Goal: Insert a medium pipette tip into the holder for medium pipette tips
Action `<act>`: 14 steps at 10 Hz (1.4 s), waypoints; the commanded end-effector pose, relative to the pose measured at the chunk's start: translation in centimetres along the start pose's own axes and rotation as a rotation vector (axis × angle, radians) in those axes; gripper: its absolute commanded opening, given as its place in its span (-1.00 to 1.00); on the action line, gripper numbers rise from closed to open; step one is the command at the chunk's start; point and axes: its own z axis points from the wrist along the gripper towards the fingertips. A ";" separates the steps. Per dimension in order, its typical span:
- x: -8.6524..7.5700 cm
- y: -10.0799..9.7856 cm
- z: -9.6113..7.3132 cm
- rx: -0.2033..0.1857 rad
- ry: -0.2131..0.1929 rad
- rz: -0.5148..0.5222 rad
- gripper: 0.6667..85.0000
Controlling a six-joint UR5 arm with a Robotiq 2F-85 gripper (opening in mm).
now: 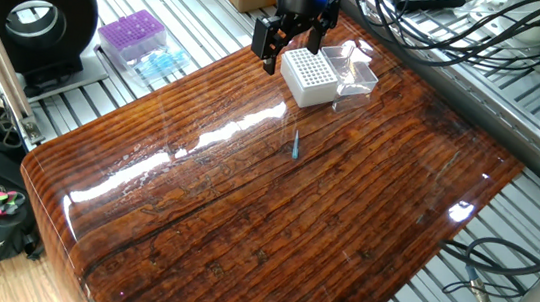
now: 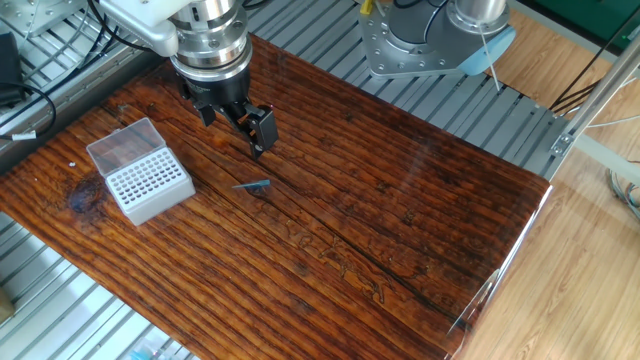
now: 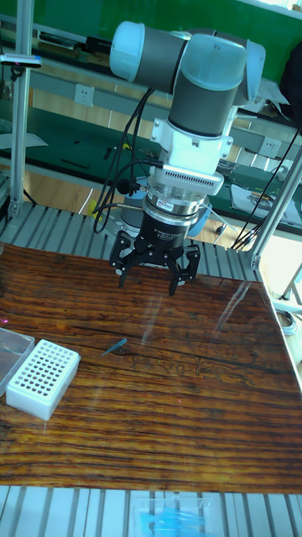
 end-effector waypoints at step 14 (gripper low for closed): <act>-1.8 2.5 2.5 0.017 -0.212 0.014 -0.99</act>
